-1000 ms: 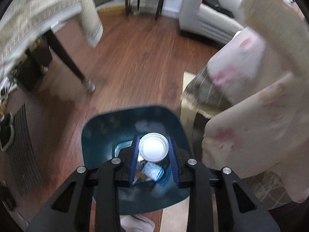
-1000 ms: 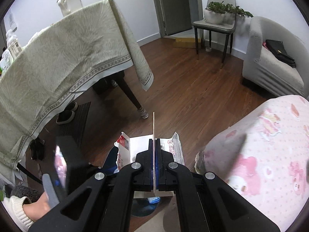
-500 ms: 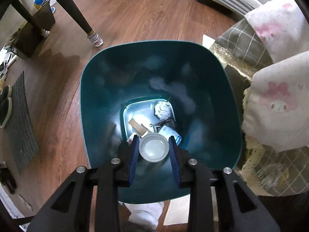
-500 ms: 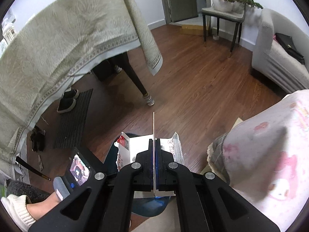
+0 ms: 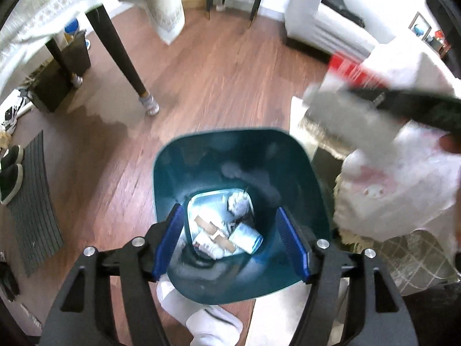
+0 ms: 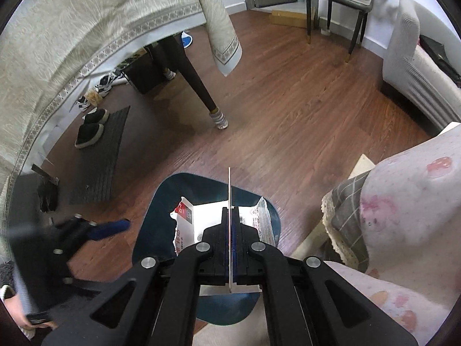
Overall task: Collect trash
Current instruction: 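Open the left gripper to drop the white lid into the bin, then lower the SanDisk box into the teal bin and open the right gripper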
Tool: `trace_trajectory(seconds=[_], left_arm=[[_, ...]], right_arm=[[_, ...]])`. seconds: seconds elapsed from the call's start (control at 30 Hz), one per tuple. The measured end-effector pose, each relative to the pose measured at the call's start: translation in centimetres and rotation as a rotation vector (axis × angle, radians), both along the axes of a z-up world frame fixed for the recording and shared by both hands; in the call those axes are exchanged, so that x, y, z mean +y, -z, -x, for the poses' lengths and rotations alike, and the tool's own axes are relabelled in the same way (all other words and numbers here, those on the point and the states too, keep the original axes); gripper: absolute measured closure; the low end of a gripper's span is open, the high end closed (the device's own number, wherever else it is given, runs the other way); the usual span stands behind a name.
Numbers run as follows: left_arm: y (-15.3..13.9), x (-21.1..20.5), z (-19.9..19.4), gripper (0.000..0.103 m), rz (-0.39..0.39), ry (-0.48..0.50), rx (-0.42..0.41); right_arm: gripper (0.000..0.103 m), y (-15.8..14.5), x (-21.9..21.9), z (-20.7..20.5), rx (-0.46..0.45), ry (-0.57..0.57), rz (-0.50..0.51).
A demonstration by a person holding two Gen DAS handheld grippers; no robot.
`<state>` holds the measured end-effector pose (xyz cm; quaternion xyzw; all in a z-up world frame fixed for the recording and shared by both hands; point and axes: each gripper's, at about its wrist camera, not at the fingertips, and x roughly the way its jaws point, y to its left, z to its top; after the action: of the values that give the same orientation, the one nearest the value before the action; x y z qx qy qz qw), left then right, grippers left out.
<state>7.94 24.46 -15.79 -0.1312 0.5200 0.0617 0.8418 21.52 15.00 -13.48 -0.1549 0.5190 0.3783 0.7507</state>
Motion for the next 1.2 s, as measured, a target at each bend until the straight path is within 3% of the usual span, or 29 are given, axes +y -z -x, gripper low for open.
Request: trace_trajectory(seconds=[0.33,0.5,0.87,1.2], left_arm=[[-6.0,1.5,1.8,0.038,-0.022,-0.051,-0.174],[-9.2,1.1,2.5,0.048,-0.035,-0.053,-0.254],[-12.7,0.7,2.7,0.064,-0.037,-0.042,-0.328],[-16.0,1.4,3.5,0.064,0.004,-0.063,-0.407]], right_arm=[[0.102,3.1,1.5,0.9,0.038,-0.022,0.050],[0.102,4.6,2.2,1.3,0.051,-0.042,0.079],[0.102,8.4,2.9,2.6,0.089,-0.088,0.159],[0.102,12.4,3.0,3.9,0.112,-0.125,0.259]])
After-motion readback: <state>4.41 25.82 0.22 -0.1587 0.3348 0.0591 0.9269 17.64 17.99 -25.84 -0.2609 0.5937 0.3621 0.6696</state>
